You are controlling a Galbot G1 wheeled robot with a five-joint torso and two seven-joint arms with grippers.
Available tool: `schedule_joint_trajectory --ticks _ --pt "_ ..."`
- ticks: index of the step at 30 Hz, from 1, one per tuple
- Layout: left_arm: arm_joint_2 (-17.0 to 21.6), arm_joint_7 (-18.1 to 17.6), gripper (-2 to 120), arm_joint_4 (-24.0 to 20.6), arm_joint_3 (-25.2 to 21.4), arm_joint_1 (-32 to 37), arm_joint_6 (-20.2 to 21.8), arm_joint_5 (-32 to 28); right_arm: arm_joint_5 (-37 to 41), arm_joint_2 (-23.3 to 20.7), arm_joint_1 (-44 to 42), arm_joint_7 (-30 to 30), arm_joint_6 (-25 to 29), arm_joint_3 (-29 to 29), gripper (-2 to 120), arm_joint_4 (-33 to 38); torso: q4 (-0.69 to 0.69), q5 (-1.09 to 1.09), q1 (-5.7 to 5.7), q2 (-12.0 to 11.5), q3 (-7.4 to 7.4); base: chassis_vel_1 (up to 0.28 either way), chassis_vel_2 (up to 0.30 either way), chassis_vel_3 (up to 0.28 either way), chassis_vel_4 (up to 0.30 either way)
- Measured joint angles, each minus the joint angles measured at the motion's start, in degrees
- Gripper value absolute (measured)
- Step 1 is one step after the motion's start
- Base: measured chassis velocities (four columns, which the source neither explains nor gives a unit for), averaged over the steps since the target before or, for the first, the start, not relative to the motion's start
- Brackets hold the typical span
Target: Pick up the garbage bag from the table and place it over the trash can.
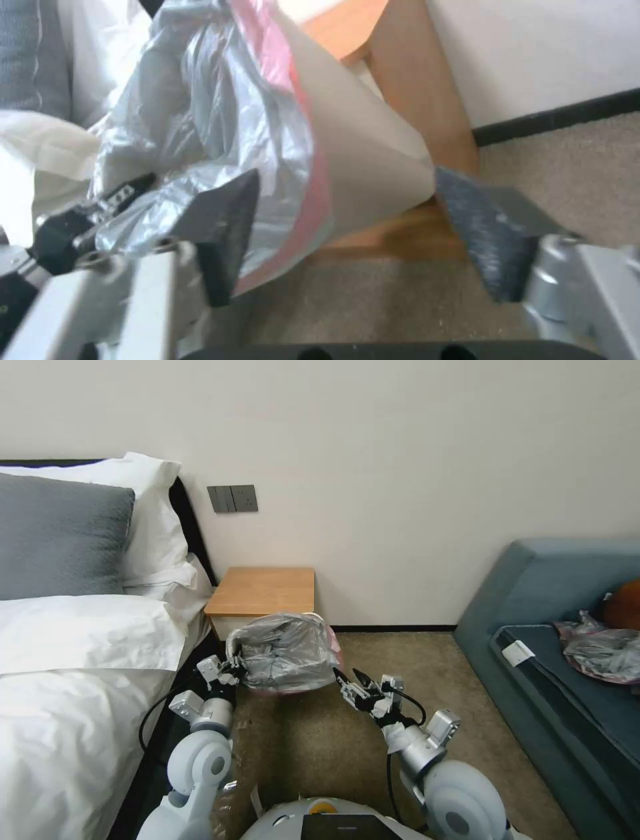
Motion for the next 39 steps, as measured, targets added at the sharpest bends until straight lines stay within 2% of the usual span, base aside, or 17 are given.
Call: schedule_joint_trajectory --ticks 2,4,8,13,15,22,31,39 --pt "0.11 -0.23 3 -0.21 -0.13 -0.03 0.32 -0.58 0.06 0.17 0.10 -0.11 0.85 0.36 78 0.24 0.00 0.00 0.00 0.00 0.00 0.000 0.000 0.000 0.000" --pt "0.24 -0.35 3 -0.42 -0.19 0.01 0.52 -1.04 1.39 0.39 1.20 -0.53 1.95 0.90 91 1.24 0.00 -0.01 0.00 0.00 0.00 0.000 0.000 0.000 0.000" --pt "0.33 -0.58 3 -1.00 -0.04 0.37 0.80 -1.75 3.23 0.59 3.78 -2.41 3.01 1.17 99 1.39 0.01 0.00 0.00 0.00 0.00 0.000 0.000 0.000 0.000" --pt "0.49 -0.88 3 -1.69 0.50 0.62 1.19 -2.77 3.10 1.69 8.18 -6.65 4.88 1.30 100 -0.85 0.03 0.01 0.00 0.00 0.00 0.000 0.000 0.000 0.000" --pt "0.59 -0.89 3 -1.46 1.00 0.20 1.51 -3.25 1.54 3.89 9.52 -8.71 5.80 1.38 100 -2.74 -0.01 0.00 0.00 0.00 0.00 0.000 0.000 0.000 0.000" --pt "0.39 -0.90 3 -1.69 1.10 0.37 1.87 -4.55 -0.79 8.33 12.78 -11.26 6.30 -0.13 100 -7.94 0.01 0.00 0.01 0.00 0.00 0.000 0.000 0.000 0.000" --pt "0.59 -1.49 3 -3.16 0.59 -0.01 3.07 -7.53 -0.47 10.77 18.13 -12.65 6.91 -1.06 100 -13.75 0.01 0.00 0.00 0.00 0.01 0.000 0.000 0.000 0.000" --pt "0.08 -1.50 3 -3.39 0.50 0.23 3.27 -7.89 1.41 11.44 19.20 -12.52 6.93 -1.40 100 -14.56 0.01 0.00 0.01 0.00 0.00 0.000 0.000 0.000 0.000"
